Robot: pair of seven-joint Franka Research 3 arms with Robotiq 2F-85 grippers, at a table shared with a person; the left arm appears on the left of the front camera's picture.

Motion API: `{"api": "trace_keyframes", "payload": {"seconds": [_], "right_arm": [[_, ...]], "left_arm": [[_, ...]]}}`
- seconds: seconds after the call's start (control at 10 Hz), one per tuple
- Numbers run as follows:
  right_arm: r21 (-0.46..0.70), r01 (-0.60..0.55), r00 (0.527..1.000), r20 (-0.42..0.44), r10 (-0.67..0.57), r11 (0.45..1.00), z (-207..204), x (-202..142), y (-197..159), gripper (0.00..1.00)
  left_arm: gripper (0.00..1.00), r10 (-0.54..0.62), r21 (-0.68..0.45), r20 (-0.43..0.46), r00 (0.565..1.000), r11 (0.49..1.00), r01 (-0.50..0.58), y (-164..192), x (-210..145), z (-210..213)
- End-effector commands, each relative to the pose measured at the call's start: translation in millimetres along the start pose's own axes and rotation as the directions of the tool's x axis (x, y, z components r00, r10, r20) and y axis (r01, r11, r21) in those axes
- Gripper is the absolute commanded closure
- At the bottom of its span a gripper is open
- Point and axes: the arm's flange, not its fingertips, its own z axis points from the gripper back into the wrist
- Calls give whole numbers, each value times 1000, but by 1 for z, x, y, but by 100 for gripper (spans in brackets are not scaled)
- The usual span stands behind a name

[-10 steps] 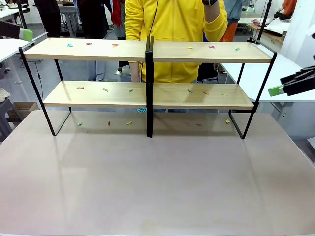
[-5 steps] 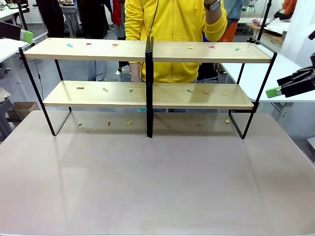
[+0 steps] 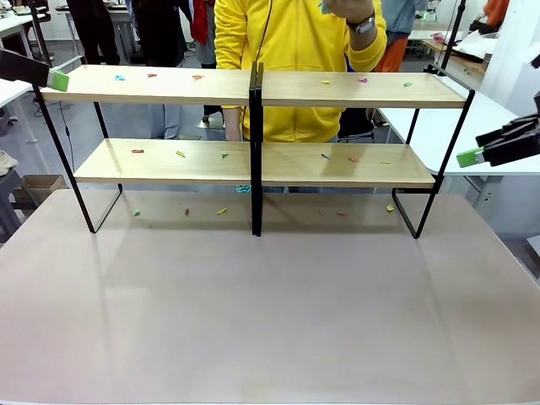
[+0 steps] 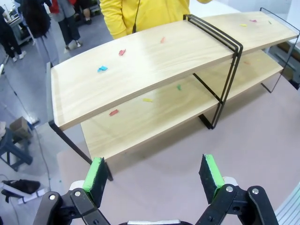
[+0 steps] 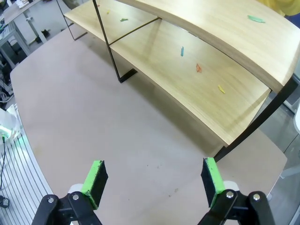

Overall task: Clean the shelves.
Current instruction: Pick up the Duster when the human hands it over.

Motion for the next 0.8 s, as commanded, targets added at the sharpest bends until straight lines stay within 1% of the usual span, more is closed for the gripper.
{"api": "trace_keyframes", "payload": {"seconds": [0.0,0.2,0.5,0.7], "right_arm": [[18,-26,999,18,26,999,1,-2,-5,0],[14,-28,1000,13,27,1000,-3,3,3,0],[-8,21,999,31,-21,1000,-1,15,18,0],[-44,94,992,88,-90,995,7,20,26,0]], "left_arm": [[0,-1,1,13,1000,1000,1,0,1,1],[0,-1,1,13,1000,1000,1,0,1,1],[0,-1,1,13,1000,1000,1,0,1,1],[0,-1,1,13,1000,1000,1,0,1,1]]}}
